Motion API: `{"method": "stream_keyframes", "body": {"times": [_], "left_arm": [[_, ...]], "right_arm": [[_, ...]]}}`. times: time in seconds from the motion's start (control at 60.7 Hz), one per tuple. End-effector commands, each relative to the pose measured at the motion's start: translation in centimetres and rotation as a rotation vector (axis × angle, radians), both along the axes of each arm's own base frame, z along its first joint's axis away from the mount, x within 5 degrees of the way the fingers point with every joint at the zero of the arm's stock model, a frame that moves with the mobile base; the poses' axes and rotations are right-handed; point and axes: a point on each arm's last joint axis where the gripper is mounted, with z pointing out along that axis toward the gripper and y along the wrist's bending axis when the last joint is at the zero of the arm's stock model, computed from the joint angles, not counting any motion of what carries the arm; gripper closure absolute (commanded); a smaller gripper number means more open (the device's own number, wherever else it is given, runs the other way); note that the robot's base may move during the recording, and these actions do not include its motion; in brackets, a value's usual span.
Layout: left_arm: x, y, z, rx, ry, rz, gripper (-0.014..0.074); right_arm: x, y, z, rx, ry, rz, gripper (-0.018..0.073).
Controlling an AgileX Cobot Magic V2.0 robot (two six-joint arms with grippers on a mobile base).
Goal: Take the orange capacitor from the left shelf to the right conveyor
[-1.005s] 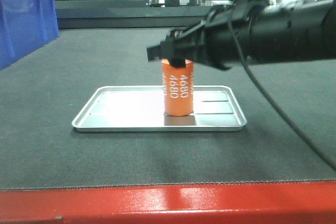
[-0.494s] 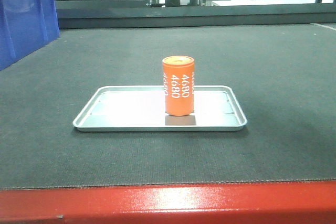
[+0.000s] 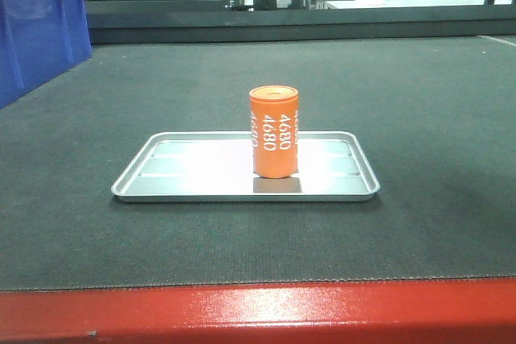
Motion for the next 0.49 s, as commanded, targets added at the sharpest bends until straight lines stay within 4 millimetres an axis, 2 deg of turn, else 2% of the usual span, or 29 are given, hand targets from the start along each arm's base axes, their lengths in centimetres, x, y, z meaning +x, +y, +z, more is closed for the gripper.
{"method": "stream_keyframes", "body": {"times": [0.0, 0.066, 0.148, 0.247, 0.346, 0.478], "left_arm": [[0.0, 0.0, 0.0, -0.012, -0.067, -0.001, 0.0722], [0.0, 0.0, 0.0, -0.012, -0.067, -0.001, 0.0722], [0.0, 0.0, 0.0, -0.012, -0.067, -0.001, 0.0722], [0.0, 0.0, 0.0, -0.012, -0.067, -0.001, 0.0722], [0.0, 0.0, 0.0, -0.012, -0.067, -0.001, 0.0722], [0.0, 0.0, 0.0, -0.012, -0.067, -0.001, 0.0722]], "right_arm": [[0.0, -0.7, 2.1, 0.045, -0.106, -0.011, 0.0509], [0.2, -1.8, 2.2, 0.022, -0.113, -0.066, 0.0508], [0.4, -4.1, 2.6, 0.010, -0.115, -0.172, 0.0508], [-0.4, -7.1, 3.5, 0.005, -0.134, -0.317, 0.0508], [-2.2, -9.8, 4.8, 0.008, -0.181, -0.453, 0.0508], [-5.3, -11.4, 6.0, 0.008, -0.216, -0.567, 0.0508]]}}
